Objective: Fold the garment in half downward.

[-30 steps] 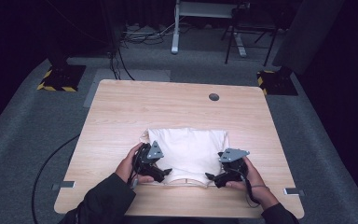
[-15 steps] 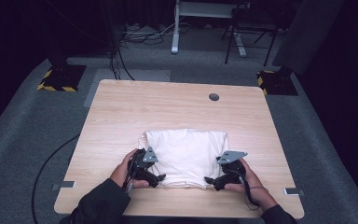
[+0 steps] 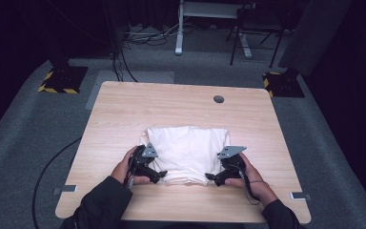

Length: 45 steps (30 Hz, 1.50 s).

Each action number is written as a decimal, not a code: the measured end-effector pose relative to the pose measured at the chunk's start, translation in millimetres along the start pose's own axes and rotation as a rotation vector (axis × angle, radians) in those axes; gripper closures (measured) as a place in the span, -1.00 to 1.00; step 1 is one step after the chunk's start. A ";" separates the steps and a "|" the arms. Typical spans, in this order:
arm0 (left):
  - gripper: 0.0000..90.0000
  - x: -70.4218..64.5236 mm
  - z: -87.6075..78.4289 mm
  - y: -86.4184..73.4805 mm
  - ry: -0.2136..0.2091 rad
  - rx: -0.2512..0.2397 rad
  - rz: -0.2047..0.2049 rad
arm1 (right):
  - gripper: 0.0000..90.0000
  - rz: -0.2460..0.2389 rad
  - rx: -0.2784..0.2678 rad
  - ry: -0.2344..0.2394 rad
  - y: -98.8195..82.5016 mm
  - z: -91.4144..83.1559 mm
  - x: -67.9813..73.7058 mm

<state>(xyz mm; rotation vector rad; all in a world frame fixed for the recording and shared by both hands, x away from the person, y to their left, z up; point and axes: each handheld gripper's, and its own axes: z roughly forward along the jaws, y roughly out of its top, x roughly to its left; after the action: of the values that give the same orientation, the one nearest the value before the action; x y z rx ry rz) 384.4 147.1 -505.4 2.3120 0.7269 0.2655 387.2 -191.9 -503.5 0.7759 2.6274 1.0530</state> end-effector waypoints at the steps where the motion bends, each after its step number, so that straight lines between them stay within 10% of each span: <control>1: -0.86 1.9 0.5 0.5 0.001 0.000 -0.002 | -0.96 0.002 -0.002 0.000 0.6 0.8 -1.0; 22: -0.87 8.5 -0.3 1.6 0.020 -0.017 -0.022 | -0.92 0.001 -0.048 0.000 2.1 1.9 -8.7; 45: -0.90 -7.7 -34.4 -17.8 0.061 -0.005 0.053 | -0.91 -0.030 -0.056 -0.047 -13.6 -27.4 -3.5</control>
<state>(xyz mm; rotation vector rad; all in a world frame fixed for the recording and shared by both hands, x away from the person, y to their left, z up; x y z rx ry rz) 357.6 172.6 -491.8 2.3296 0.6955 0.3630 374.6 -218.0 -493.1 0.7378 2.5508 1.0827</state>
